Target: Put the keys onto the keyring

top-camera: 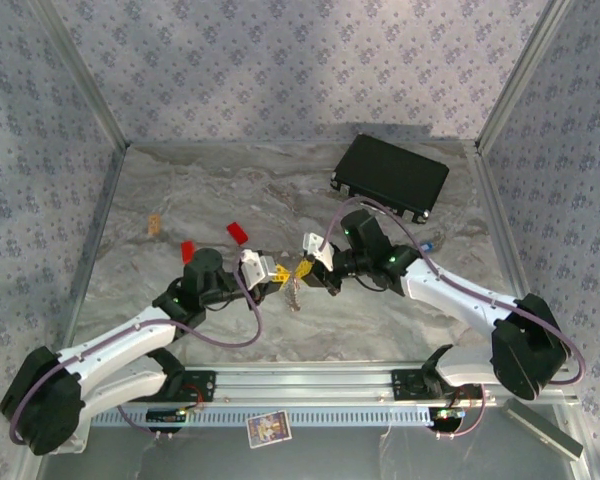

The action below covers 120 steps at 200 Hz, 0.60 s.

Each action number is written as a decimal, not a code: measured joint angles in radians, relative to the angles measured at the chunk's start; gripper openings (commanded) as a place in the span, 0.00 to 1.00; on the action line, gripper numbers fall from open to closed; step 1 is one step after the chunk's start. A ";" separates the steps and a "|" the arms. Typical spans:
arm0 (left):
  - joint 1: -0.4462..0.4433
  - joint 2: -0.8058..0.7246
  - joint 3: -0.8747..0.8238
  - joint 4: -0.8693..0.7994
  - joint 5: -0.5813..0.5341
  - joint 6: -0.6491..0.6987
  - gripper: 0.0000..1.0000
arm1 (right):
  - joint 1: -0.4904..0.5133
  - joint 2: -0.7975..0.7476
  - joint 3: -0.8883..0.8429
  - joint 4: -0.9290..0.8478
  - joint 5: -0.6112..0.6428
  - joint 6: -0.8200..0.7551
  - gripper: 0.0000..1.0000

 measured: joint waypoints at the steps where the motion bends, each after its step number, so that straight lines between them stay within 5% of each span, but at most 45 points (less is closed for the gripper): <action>1: 0.000 0.000 0.000 0.000 0.000 0.000 0.00 | 0.000 0.000 0.001 0.000 0.000 0.000 0.03; 22: 0.000 -0.007 -0.006 0.011 0.003 -0.008 0.00 | 0.005 0.016 0.012 -0.004 -0.004 -0.006 0.04; 64: 0.000 -0.012 -0.013 0.034 0.009 -0.018 0.00 | 0.012 0.028 0.014 0.021 0.000 0.007 0.24; 120: 0.000 -0.014 -0.021 0.051 0.021 -0.018 0.00 | 0.005 -0.047 -0.014 0.050 -0.001 0.001 0.27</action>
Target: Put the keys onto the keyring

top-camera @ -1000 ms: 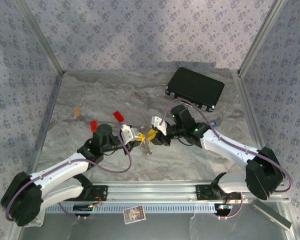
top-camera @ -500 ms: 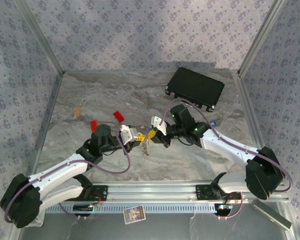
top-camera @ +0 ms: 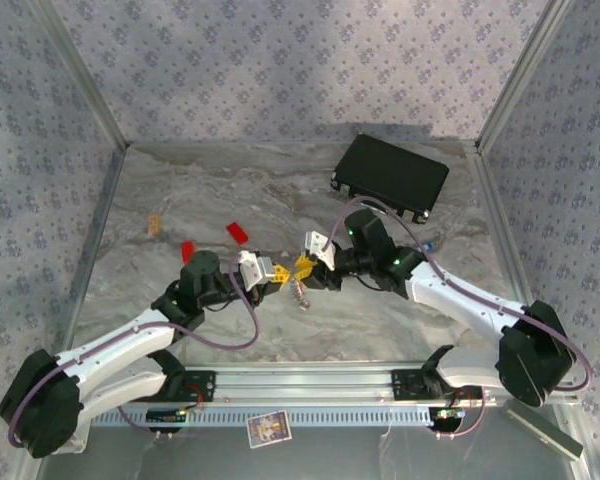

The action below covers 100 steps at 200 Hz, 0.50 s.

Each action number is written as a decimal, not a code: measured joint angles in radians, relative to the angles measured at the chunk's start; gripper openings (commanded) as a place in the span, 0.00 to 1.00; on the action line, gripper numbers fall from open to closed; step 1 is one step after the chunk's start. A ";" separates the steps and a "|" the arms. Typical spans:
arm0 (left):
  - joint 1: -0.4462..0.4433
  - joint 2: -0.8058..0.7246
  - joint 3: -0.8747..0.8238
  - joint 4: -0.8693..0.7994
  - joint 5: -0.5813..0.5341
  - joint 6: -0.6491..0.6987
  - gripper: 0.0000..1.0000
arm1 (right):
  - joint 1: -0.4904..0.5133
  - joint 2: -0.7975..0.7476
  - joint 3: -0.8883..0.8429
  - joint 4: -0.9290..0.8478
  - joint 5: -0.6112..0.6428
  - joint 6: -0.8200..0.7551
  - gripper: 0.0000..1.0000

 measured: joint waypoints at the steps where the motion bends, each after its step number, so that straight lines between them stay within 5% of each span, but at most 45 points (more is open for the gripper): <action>1: 0.000 0.000 0.000 0.000 0.000 0.000 0.00 | 0.000 0.000 0.000 0.001 0.000 0.000 0.27; 55: 0.000 0.000 0.000 0.002 0.008 0.000 0.00 | 0.008 0.021 0.000 0.007 -0.021 0.000 0.19; 100: 0.000 0.000 0.000 0.002 0.005 0.000 0.02 | 0.018 0.030 0.000 0.021 -0.021 0.001 0.00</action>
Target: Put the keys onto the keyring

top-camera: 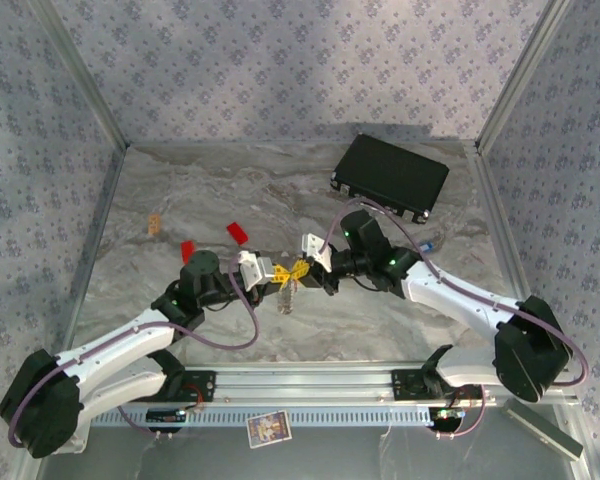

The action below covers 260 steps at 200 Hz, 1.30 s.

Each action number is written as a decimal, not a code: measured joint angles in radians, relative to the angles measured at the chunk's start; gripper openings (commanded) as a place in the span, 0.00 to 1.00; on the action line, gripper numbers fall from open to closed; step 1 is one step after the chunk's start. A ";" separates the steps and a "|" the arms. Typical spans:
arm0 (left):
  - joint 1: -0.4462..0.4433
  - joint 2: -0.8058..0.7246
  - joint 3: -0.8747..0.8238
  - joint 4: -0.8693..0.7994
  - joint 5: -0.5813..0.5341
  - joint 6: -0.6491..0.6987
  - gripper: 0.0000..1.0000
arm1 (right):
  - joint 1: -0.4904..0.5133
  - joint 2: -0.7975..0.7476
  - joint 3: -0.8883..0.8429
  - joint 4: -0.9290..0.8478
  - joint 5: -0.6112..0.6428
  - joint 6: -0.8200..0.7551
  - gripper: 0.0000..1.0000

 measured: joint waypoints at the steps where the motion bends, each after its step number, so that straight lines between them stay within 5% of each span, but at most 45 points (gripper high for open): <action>1: 0.000 0.000 0.000 0.000 0.000 0.000 0.03 | 0.000 0.000 0.000 0.000 0.000 0.004 0.00; 23: 0.000 0.000 0.000 -0.007 -0.018 0.001 0.22 | 0.001 0.002 0.007 -0.015 0.002 -0.009 0.00; 55: 0.000 -0.001 0.023 -0.099 -0.058 0.037 0.24 | 0.016 0.008 0.059 -0.114 0.034 -0.059 0.00; 118: -0.014 0.002 0.086 -0.257 -0.081 0.102 0.19 | 0.079 0.063 0.209 -0.338 0.169 -0.203 0.00; 156: -0.021 0.002 0.086 -0.276 -0.068 0.116 0.00 | 0.095 0.071 0.230 -0.378 0.205 -0.243 0.00; 180: -0.021 0.001 0.087 -0.273 -0.059 0.113 0.00 | 0.084 0.067 0.220 -0.359 0.186 -0.230 0.21; 260: -0.021 0.000 0.037 -0.146 -0.025 0.052 0.00 | 0.005 -0.003 0.068 -0.144 0.020 -0.103 0.22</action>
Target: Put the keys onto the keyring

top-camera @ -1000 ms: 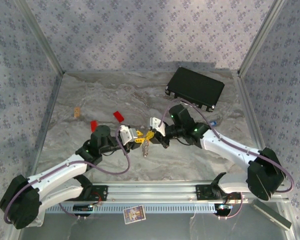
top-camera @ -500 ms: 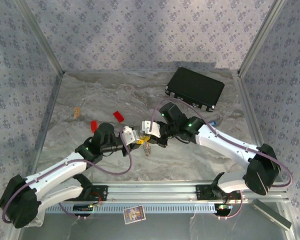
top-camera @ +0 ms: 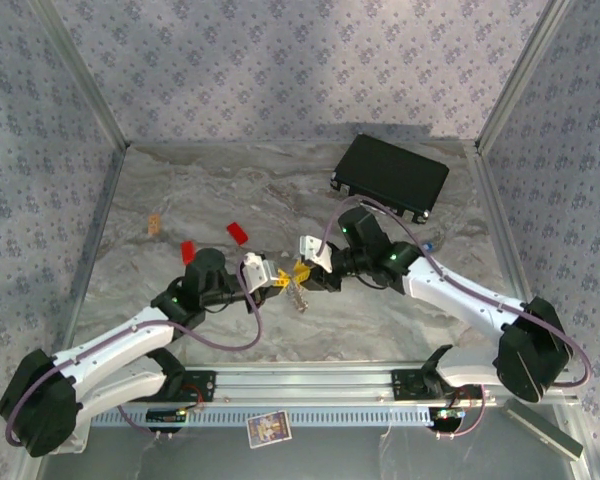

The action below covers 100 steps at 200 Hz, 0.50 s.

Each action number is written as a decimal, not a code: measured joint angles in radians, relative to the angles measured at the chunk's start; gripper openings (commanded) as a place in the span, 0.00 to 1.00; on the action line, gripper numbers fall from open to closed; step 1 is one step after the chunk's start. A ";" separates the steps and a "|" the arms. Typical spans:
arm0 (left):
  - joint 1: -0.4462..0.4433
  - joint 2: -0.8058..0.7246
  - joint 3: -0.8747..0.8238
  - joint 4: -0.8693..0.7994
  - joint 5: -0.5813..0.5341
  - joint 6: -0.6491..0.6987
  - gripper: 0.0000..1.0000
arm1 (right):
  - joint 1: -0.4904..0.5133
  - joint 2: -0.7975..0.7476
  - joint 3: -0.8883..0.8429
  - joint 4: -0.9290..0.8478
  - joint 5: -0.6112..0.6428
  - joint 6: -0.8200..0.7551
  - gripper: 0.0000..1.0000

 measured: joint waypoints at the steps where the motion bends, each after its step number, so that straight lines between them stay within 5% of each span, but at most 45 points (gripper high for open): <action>1: 0.000 0.000 0.000 0.001 0.001 0.000 0.00 | 0.000 0.000 0.000 0.002 -0.001 0.001 0.22; 66: 0.001 0.000 -0.012 0.038 0.005 -0.030 0.00 | 0.000 0.015 -0.001 0.052 -0.042 0.036 0.00; 87: 0.002 -0.001 -0.016 0.039 0.004 -0.032 0.23 | 0.000 0.019 -0.001 0.047 -0.043 0.033 0.00; 100: 0.001 -0.006 -0.016 0.037 0.000 -0.031 0.27 | 0.002 0.019 0.003 0.032 -0.040 0.029 0.00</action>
